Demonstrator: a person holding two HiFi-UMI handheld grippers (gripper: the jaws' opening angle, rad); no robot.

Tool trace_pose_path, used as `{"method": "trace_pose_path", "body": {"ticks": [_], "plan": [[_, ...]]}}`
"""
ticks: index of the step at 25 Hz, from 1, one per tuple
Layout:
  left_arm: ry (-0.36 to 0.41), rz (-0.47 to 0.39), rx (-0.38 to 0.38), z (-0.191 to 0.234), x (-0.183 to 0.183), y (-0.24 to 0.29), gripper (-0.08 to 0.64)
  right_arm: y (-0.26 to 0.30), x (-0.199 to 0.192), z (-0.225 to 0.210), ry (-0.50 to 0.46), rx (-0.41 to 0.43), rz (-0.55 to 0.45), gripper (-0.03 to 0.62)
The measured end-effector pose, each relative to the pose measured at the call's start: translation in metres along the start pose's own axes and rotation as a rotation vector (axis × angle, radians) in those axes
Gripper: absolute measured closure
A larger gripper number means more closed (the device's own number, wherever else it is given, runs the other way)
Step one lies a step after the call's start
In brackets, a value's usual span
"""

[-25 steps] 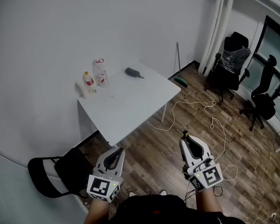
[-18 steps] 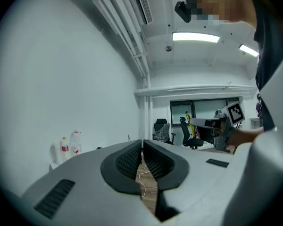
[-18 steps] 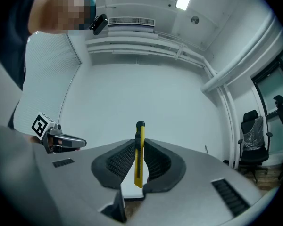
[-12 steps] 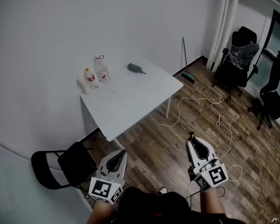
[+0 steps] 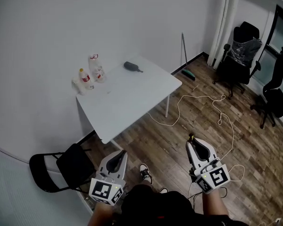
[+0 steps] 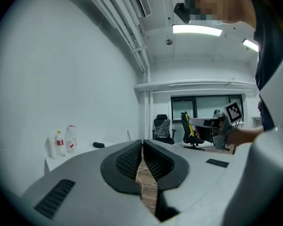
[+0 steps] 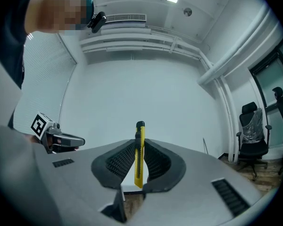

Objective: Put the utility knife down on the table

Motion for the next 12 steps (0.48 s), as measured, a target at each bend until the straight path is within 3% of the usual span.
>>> {"method": "trace_pose_path", "body": {"ticks": [7,12], "plan": [[-0.008,-0.013,-0.026,0.016,0.007,0.050,0.529,0.027,-0.013,-0.031,-0.047,-0.021,0.066,0.522],[-0.018,-0.001,-0.026,0.055,0.006,0.088,0.529,0.080,-0.014,-0.037,-0.007,-0.002,0.070,0.522]]}}
Point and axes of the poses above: the fingertips, and each gripper's own axes: y forward along the fingers, z to its left, x out of its top, the point moved 2 cm from there along -y, backward along the fingers, and after that the axes turned 6 degrees about z, right-handed, at the moved point
